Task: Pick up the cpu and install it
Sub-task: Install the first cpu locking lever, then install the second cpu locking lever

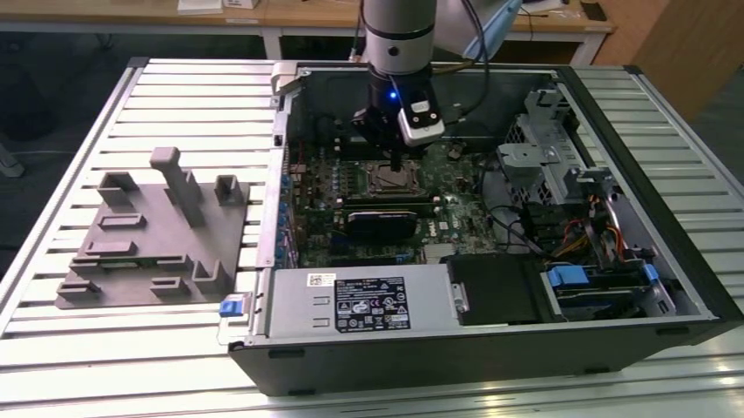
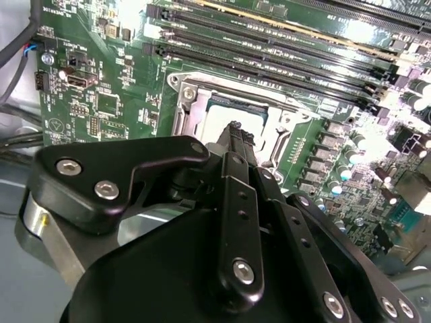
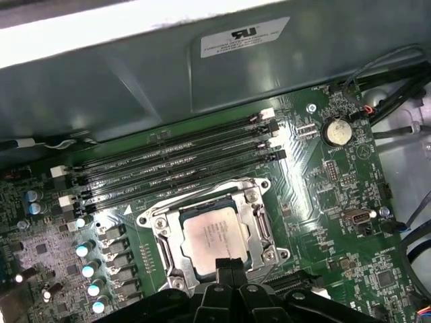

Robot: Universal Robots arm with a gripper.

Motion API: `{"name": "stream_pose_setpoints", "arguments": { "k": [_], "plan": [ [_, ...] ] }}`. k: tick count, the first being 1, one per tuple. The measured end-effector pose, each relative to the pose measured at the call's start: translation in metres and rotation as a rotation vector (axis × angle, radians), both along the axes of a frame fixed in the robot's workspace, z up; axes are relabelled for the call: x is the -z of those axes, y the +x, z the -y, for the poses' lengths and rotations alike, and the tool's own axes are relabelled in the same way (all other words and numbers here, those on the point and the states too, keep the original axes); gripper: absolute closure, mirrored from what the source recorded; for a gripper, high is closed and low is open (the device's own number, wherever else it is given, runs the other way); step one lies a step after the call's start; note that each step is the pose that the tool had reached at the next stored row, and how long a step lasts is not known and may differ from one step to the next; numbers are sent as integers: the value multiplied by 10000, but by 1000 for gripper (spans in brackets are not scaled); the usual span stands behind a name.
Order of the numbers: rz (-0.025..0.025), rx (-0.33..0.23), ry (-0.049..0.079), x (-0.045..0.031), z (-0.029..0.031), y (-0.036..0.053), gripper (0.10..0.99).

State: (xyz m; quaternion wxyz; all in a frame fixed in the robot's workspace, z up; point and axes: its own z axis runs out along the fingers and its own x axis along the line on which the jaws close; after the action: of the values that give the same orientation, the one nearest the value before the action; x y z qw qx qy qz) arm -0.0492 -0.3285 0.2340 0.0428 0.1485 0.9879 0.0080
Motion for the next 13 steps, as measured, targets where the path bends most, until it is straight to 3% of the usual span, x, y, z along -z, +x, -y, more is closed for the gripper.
{"name": "stream_pose_setpoints", "arguments": {
  "k": [7,13],
  "plan": [
    [-3,0,1,-53,0,6,980],
    [-4,0,1,-56,0,9,980]
  ]
}}
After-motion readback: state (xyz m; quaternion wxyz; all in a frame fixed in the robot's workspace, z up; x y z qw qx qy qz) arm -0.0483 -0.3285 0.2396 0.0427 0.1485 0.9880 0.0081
